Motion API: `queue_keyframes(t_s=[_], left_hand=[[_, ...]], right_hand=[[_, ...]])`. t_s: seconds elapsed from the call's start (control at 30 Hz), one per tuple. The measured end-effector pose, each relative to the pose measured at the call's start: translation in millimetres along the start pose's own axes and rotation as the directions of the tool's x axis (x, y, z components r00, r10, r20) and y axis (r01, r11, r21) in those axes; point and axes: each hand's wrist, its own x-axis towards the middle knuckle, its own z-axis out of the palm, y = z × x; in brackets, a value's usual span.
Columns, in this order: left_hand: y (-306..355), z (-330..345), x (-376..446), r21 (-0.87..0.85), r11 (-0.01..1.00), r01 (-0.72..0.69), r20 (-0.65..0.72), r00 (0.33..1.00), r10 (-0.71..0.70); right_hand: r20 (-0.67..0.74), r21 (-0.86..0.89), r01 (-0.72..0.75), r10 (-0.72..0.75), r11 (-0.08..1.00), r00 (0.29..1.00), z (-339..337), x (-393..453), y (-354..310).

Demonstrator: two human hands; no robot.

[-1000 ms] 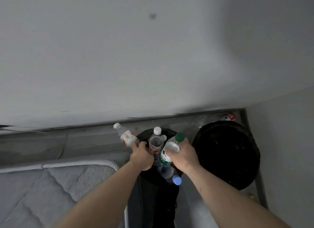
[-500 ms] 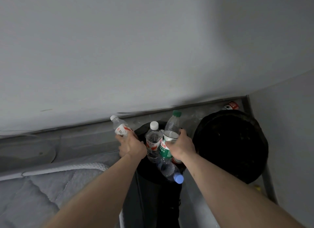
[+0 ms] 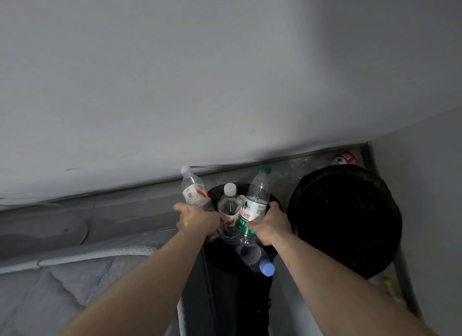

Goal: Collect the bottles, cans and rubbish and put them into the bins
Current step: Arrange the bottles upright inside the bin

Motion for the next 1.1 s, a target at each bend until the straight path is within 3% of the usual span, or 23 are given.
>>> queue_keyframes(t_s=[0.2, 0.73, 1.1], left_hand=[[-4.3, -13.2, -4.3, -0.02, 0.999, -0.047, 0.048, 0.998, 0.047], [-7.4, -29.4, -18.7, 0.094, 0.981, -0.171, 0.081, 0.983, 0.163], [-9.9, -28.9, -19.3, 0.109, 0.971, -0.214, 0.079, 0.975, 0.206]], right_hand=[[0.047, -0.02, -0.031, 0.032, 0.999, 0.998, 3.6, -1.8, 0.6], [0.003, -0.032, -0.006, 0.006, 0.999, 1.0, -5.4, -1.3, -8.5], [-0.103, 0.045, 0.146, -0.141, 0.988, 0.985, 20.1, -3.0, 4.5]])
